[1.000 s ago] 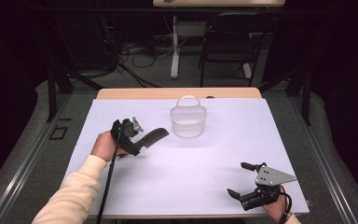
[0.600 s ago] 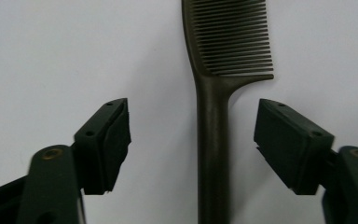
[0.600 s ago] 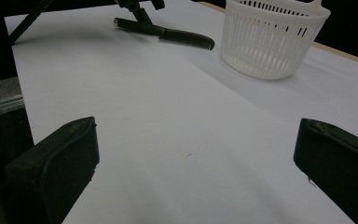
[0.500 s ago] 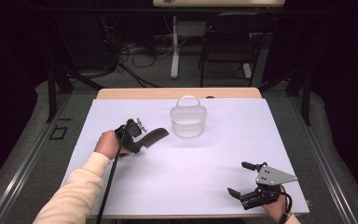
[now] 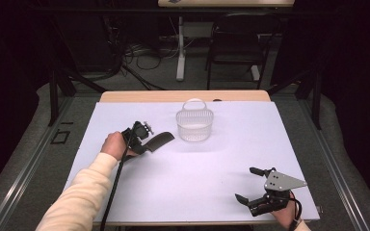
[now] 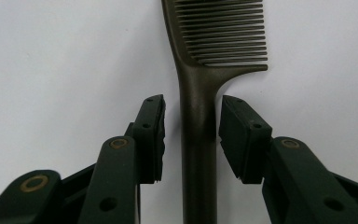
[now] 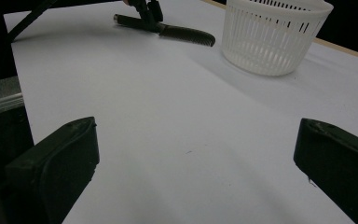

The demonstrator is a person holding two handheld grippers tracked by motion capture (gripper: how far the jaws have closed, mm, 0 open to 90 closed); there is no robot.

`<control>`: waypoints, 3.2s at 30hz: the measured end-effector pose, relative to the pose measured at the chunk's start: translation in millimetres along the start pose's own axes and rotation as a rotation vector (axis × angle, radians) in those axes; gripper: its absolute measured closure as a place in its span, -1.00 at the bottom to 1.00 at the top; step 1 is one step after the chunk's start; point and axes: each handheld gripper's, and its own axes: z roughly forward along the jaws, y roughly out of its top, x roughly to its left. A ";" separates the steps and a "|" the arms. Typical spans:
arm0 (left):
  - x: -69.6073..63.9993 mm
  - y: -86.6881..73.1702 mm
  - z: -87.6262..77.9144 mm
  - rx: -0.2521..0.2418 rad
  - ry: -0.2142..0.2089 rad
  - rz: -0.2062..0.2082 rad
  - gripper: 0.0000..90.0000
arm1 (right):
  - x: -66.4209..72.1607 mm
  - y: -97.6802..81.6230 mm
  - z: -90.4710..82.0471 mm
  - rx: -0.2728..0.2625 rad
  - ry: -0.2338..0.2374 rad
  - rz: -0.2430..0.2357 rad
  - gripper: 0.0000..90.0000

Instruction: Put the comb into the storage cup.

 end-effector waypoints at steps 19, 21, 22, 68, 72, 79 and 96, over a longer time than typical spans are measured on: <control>5.6 3.1 5.7 0.008 -0.060 0.012 0.58 | 0.3 -0.7 0.2 0.002 -0.001 -0.001 -1.00; 5.5 3.2 5.7 0.009 -0.061 0.013 0.59 | 0.3 -0.7 0.0 0.000 -0.001 -0.003 -1.00; 5.4 3.4 5.5 0.011 -0.061 0.017 0.59 | 0.4 -0.7 -0.1 0.001 -0.001 -0.001 -1.00; -4.1 -23.0 -20.2 -0.199 -0.064 -0.092 0.60 | 0.3 -1.1 0.9 0.012 0.001 0.001 -1.00; -4.6 -25.7 -20.4 -0.213 -0.062 -0.103 0.60 | 0.3 -1.2 1.2 0.012 -0.001 0.002 -1.00; -6.0 -32.4 -22.8 -0.260 -0.056 -0.130 0.60 | 0.0 -1.4 1.5 0.015 0.000 0.003 -1.00; -9.9 -45.3 -24.4 -0.334 -0.066 -0.162 0.60 | 0.1 -1.3 1.6 0.017 0.001 0.003 -1.00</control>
